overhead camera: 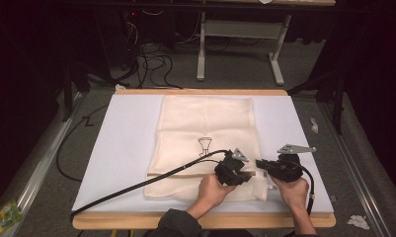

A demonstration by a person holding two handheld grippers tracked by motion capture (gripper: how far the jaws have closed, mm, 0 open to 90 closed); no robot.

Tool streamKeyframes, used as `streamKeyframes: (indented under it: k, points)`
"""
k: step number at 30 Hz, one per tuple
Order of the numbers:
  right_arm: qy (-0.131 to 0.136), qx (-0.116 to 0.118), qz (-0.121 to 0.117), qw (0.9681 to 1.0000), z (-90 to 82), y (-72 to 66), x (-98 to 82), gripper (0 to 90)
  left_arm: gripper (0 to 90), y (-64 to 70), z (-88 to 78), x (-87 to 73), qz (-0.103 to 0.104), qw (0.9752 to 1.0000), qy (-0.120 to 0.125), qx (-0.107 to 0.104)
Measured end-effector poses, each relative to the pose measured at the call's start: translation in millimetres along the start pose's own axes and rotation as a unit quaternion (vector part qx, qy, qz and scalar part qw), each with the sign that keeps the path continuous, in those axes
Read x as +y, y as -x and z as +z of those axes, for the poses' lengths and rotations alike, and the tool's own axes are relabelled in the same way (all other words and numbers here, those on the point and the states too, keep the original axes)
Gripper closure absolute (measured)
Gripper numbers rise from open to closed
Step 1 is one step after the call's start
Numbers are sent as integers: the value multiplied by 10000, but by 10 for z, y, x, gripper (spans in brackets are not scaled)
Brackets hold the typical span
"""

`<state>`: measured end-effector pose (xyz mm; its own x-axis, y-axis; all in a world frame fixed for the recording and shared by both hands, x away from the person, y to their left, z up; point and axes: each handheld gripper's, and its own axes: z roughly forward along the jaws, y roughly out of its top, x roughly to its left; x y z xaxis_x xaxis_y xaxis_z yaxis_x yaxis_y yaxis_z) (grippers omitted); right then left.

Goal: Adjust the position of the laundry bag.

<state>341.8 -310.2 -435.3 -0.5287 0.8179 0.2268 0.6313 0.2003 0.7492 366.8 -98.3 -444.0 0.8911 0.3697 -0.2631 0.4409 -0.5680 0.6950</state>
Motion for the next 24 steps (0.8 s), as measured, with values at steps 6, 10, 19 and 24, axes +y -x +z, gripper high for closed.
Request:
streamKeyframes:
  k: [6, 10, 19, 24]
  points:
    - [-42, -30, -80, 10000, -2, -12, 20, 887, 871, -28, -46, 32, -23, 10000, -17, -4]
    - [-37, -25, -52, 10000, 9, -20, 26, 887, 872, -15, -20, 10, -16, 10000, -78, -4]
    - [-98, -59, -137, 9998, -67, -27, 91, 888, 871, -86, -102, 60, 4, 9999, -88, 86]
    - [-92, -27, -135, 9999, -75, -15, 151, 888, 871, -88, -147, 73, 28, 10000, -59, 59]
